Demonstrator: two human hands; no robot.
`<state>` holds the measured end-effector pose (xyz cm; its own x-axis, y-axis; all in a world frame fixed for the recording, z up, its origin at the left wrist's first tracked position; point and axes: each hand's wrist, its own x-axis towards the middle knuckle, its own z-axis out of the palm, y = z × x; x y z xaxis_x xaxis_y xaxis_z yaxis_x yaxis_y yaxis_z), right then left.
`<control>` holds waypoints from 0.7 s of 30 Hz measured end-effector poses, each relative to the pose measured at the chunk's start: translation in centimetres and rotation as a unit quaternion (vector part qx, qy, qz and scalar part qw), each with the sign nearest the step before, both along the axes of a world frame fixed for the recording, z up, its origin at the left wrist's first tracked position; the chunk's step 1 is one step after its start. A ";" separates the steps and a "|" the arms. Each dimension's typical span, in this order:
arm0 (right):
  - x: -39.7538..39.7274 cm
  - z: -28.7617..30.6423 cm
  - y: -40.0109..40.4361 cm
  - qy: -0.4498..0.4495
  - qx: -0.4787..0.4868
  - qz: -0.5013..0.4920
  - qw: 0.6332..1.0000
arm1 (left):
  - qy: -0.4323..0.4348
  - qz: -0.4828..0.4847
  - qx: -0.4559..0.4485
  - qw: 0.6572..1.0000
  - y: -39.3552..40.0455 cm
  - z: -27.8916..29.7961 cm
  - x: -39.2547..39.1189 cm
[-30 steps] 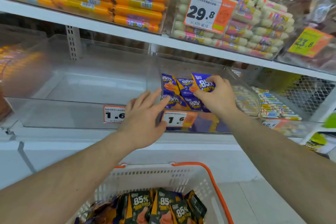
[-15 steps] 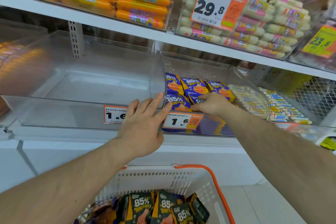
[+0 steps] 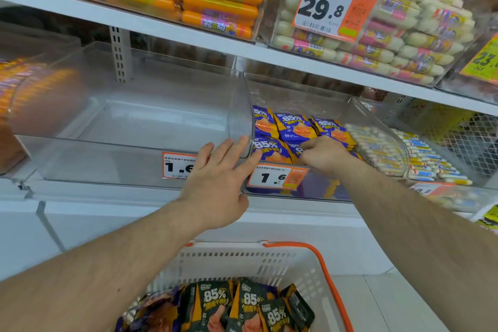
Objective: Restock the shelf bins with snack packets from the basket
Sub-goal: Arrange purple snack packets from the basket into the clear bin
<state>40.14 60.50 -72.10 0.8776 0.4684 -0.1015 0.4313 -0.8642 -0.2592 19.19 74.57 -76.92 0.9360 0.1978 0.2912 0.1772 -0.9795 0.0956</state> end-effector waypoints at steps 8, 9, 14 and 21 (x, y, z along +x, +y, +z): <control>-4.0 -2.5 -0.8 -0.463 0.310 0.156 0.816 | -0.132 -0.108 -0.002 0.985 0.4 -2.5 -3.1; -5.7 -3.6 -0.6 -0.465 0.334 0.210 0.793 | -0.092 -0.110 -0.019 0.989 0.6 -2.9 -3.8; -13.7 -12.9 1.5 -0.253 0.328 0.334 0.847 | 0.273 -0.039 -0.087 0.957 3.1 -4.6 -6.3; -21.0 -23.9 4.1 0.117 -0.031 0.347 0.930 | 0.430 -0.036 -0.061 0.900 4.4 -6.1 -8.3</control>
<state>19.17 64.58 -95.96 0.3165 0.9008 -0.2972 0.8293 -0.4149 -0.3743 10.85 79.01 -83.05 0.8168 0.1092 -0.5665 0.1740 -0.9828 0.0613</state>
